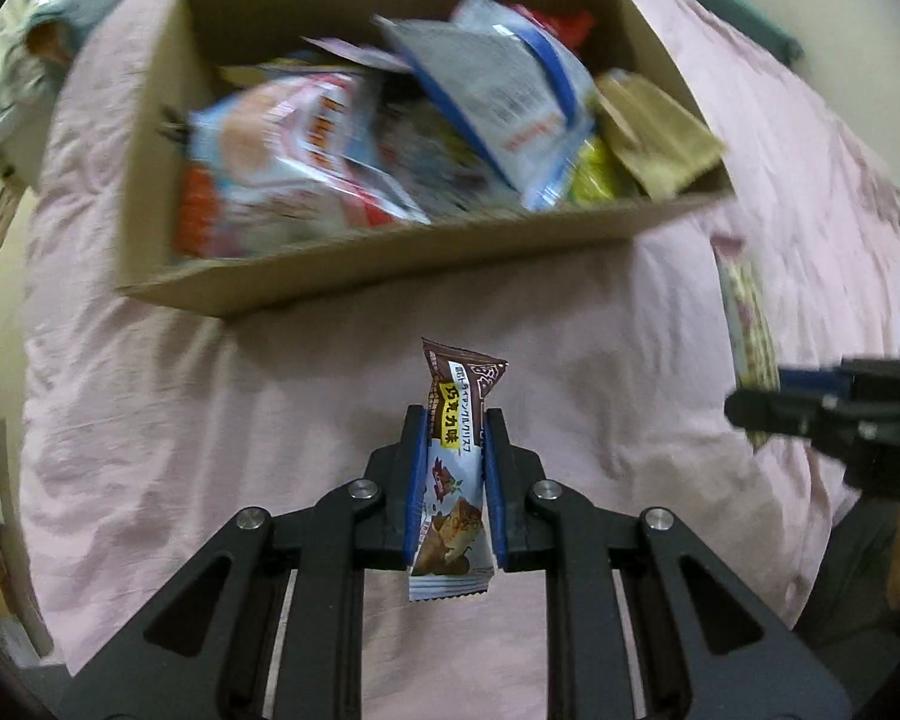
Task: Organize snacks
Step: 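Carry the chocolate bar and wafer bar over the box with both tools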
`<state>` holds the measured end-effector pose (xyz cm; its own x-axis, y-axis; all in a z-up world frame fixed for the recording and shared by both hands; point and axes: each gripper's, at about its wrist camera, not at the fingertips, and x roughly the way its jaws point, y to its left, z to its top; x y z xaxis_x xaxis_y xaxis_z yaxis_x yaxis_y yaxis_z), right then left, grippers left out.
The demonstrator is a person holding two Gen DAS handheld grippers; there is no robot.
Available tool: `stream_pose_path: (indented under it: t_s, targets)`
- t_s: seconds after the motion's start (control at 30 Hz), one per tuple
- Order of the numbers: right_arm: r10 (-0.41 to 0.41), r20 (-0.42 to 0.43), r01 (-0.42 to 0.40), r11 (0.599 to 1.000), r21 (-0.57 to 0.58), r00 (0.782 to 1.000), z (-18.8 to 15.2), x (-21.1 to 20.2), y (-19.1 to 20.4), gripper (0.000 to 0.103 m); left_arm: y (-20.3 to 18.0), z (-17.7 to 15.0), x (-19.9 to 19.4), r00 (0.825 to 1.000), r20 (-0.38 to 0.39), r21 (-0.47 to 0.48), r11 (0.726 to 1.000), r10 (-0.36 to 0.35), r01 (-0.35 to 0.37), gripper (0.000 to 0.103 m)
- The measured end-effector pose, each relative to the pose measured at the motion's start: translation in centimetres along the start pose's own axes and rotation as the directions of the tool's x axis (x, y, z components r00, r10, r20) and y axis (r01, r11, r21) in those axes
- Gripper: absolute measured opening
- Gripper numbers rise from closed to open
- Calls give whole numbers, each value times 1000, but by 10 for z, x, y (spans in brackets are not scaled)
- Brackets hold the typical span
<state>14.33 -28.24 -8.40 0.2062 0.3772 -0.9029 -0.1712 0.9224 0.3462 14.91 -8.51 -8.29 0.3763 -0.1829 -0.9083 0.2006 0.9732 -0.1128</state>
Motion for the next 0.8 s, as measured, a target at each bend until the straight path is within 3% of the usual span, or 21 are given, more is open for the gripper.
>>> stream_pose_path:
  t_s: [0.4, 0.53, 0.8]
  targets:
    - [118, 32, -111, 980, -166, 993, 0, -12, 53, 29, 33, 1, -42, 986, 123, -99, 990, 112, -100, 14]
    - [158, 102, -135, 970, -202, 982, 5, -29, 65, 29, 46, 16, -65, 979, 156, -144, 984, 131, -109, 14]
    - [196, 301, -152, 975, -163, 933, 32, -63, 57, 29, 52, 63, -91, 966, 218, -184, 978, 137, -97, 14]
